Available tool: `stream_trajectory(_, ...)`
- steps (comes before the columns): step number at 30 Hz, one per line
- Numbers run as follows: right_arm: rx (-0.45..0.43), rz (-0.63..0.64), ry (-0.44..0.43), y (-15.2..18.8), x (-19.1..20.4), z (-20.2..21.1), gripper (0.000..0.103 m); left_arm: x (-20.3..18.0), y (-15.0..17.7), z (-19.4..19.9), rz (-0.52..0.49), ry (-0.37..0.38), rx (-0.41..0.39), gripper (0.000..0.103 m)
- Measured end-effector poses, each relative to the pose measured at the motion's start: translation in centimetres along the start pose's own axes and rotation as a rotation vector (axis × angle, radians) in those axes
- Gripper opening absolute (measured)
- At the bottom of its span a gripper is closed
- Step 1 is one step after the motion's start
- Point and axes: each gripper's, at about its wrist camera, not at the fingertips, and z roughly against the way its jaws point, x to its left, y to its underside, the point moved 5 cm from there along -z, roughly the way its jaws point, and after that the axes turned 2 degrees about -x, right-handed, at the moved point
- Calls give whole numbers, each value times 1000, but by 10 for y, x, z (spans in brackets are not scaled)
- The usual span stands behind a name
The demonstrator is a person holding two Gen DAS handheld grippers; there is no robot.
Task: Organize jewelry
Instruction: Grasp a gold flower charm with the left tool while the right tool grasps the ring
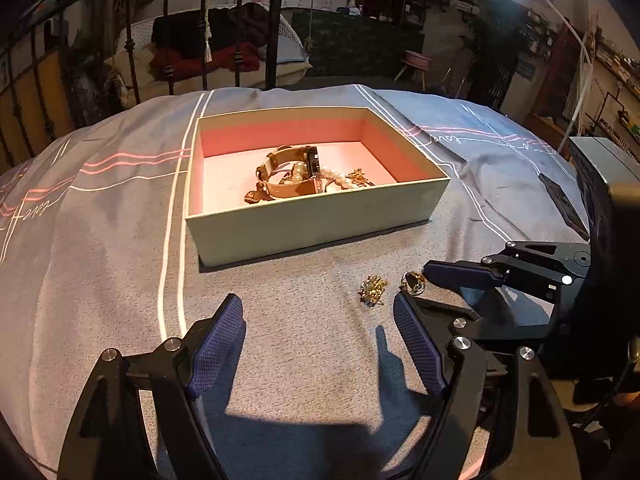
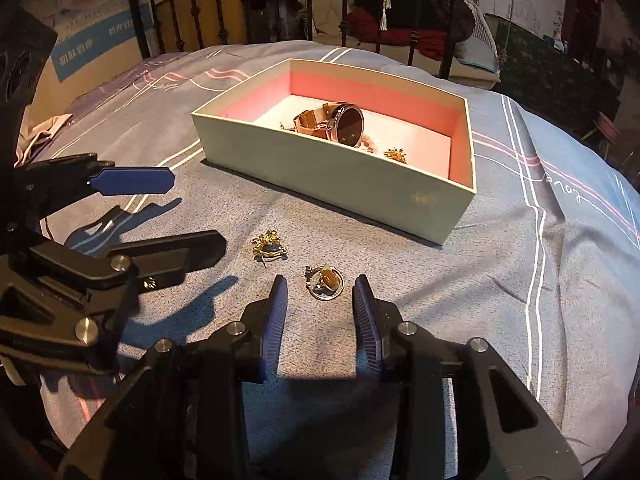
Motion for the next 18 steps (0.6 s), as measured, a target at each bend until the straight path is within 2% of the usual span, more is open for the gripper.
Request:
stream_trajectory(1,1,-6,-10,-1,-1,-1,20,-1,-1,-1,6,9,2,75)
stream_trajectory(6,-35,-19,-31,-1,-2,7,20,6,-2,-2,52,19,6,75)
stream_trajectory(12,-122,-54,67,-1,-14,33,20,-5,-1,-8,19,29,27,75)
stream_trajectory(14,-115,-65,93,2,-19,35,20,-12,-1,-14,-4,28,39,75)
stream_trajectory(16,-90,-75,103,5,-23,31,20,-22,-1,-21,-47,10,54,68)
stream_trajectory(18,-76,-89,96,7,-26,29,20,-27,-1,-29,-81,-8,79,51)
